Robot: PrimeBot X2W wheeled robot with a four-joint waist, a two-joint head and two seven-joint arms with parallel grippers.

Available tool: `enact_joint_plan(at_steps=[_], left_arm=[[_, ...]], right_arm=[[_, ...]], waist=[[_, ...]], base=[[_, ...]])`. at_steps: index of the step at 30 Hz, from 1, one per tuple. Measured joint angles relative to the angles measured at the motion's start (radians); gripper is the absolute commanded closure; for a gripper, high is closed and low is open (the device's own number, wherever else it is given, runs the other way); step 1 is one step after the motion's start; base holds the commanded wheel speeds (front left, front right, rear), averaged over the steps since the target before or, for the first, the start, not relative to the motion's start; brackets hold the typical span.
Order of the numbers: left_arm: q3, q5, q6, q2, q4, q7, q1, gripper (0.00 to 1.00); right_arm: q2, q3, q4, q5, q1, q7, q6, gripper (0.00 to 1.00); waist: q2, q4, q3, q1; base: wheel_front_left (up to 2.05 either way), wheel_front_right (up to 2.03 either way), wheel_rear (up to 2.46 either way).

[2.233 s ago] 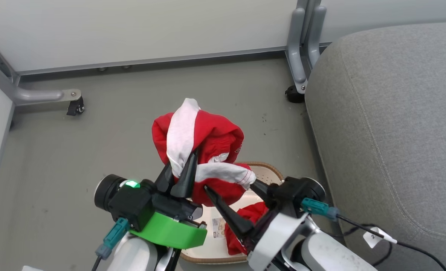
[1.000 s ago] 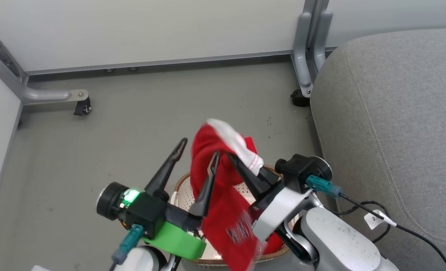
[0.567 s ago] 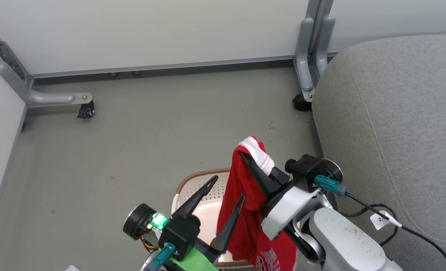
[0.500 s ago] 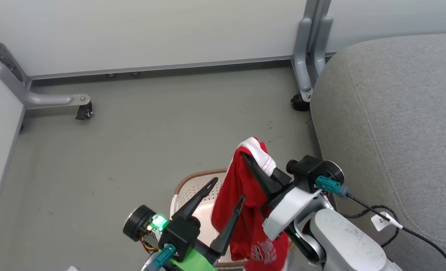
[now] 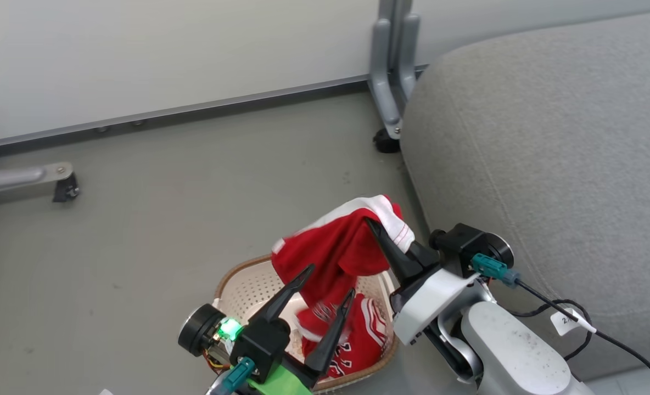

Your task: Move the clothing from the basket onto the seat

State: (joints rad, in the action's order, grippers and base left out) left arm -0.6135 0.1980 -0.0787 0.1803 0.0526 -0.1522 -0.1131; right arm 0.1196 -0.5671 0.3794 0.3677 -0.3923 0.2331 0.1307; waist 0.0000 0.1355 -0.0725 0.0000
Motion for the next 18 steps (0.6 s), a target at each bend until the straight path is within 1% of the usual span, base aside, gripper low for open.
enact_joint_plan(at_steps=[6,12,16,18], left_arm=[[-0.007,0.001,0.000,0.007,-0.010,0.001,-0.006,0.00],[-0.016,-0.001,-0.005,0.019,-0.021,0.010,-0.038,0.00],[-0.019,-0.004,-0.008,0.024,-0.032,0.019,-0.059,0.00],[-0.023,-0.007,-0.009,0.027,-0.042,0.021,-0.073,0.00]], right_arm=[[-0.001,0.019,-0.008,-0.002,-0.006,0.006,0.000,1.00],[0.004,0.065,-0.020,-0.012,-0.033,0.014,0.000,1.00],[0.024,0.132,-0.025,-0.021,-0.085,0.016,0.000,1.00],[0.043,0.192,-0.031,-0.035,-0.127,0.020,0.000,1.00]], waist=[[0.0000,0.085,-0.015,0.0000],[0.0000,0.173,-0.045,0.0000],[0.0000,0.222,-0.074,0.0000],[0.0000,0.244,-0.099,0.0000]], base=[[0.00,0.00,0.00],[0.00,0.00,0.00],[0.00,0.00,0.00],[0.00,0.00,0.00]])
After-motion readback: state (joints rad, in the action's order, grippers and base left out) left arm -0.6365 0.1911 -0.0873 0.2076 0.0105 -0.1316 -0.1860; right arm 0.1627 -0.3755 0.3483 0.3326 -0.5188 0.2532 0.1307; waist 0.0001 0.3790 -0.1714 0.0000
